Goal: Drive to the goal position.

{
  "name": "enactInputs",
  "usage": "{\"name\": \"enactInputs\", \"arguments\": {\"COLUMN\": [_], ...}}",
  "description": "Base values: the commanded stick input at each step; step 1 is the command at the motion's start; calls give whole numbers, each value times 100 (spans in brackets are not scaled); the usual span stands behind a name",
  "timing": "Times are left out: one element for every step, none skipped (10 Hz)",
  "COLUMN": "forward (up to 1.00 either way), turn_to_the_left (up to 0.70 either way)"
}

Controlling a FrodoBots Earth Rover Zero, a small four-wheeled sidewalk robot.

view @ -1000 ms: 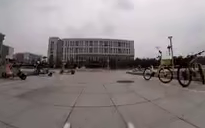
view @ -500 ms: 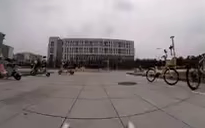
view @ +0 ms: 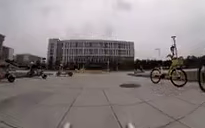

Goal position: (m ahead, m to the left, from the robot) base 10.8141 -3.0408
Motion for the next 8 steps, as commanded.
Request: {"name": "enactInputs", "arguments": {"forward": [85,85,85,85,85,85,85,85], "turn_to_the_left": [0,0,0,0,0,0,0,0]}}
